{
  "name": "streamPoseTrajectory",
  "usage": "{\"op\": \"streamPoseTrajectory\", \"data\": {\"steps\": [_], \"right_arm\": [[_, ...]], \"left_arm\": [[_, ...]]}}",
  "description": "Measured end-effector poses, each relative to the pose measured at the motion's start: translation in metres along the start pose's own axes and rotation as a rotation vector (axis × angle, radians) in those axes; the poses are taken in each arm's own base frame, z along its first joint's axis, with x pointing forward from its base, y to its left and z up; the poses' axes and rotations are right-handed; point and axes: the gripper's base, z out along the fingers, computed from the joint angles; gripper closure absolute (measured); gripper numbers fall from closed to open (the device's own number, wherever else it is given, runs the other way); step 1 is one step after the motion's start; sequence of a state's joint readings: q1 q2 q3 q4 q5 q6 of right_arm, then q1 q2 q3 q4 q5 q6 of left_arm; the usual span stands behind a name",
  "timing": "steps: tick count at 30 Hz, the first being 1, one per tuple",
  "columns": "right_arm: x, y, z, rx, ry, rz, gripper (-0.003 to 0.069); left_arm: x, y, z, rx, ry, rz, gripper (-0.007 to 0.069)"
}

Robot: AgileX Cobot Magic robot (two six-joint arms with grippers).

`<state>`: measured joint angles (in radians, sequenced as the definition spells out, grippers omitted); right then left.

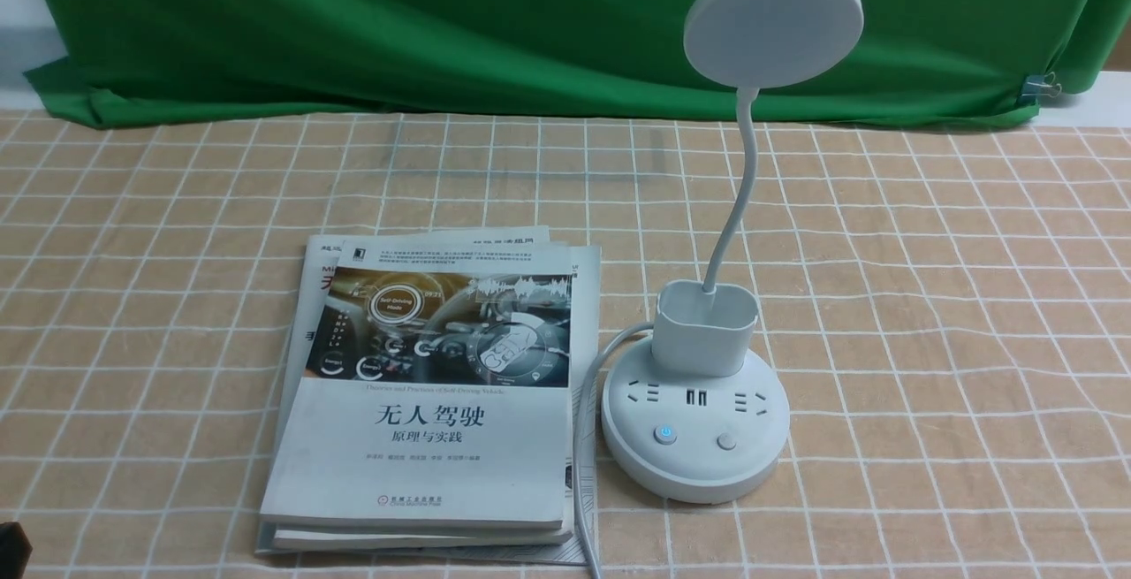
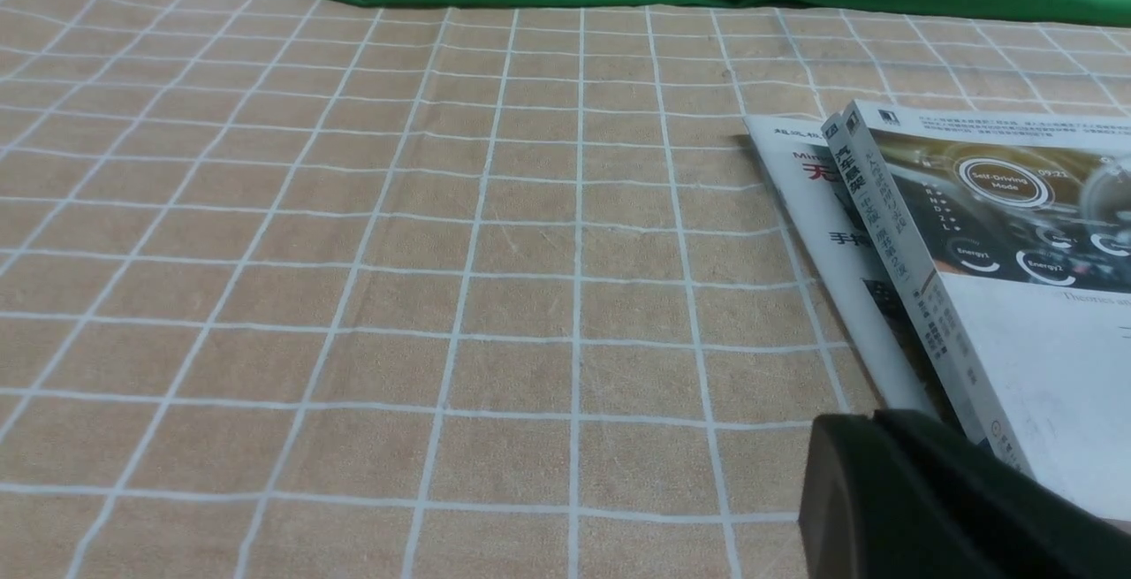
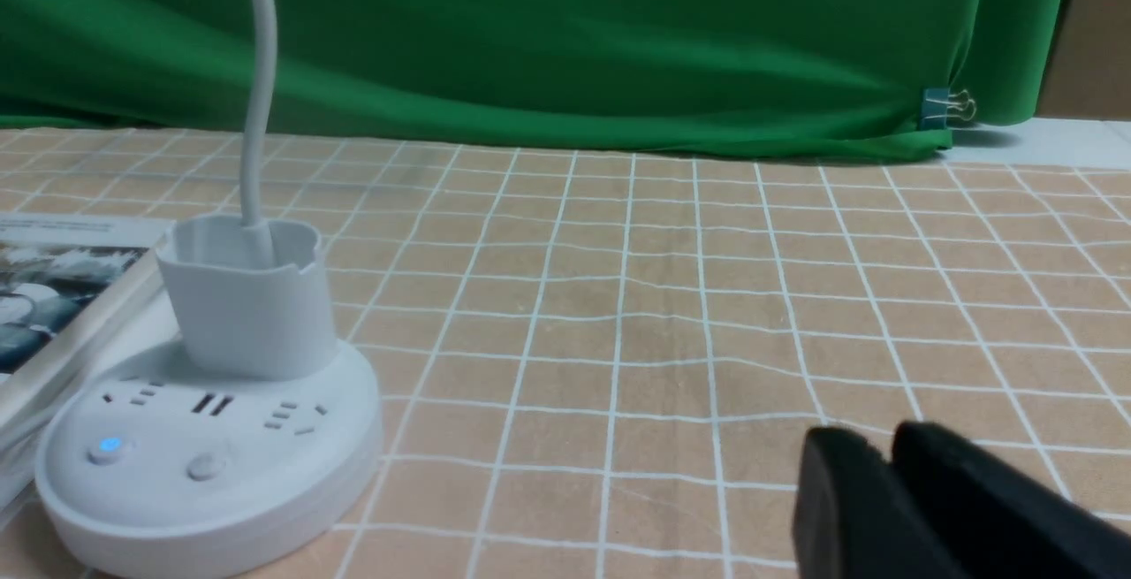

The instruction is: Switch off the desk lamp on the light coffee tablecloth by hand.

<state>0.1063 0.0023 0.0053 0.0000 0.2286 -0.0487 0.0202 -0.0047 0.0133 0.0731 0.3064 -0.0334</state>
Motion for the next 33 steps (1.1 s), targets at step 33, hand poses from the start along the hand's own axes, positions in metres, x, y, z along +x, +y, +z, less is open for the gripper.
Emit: {"op": "streamPoseTrajectory", "data": {"steps": [33], "right_arm": [[0.0000, 0.0000, 0.0000, 0.000, 0.000, 0.000, 0.0499]], "left_arm": [[0.0000, 0.0000, 0.0000, 0.000, 0.000, 0.000, 0.0620]]}}
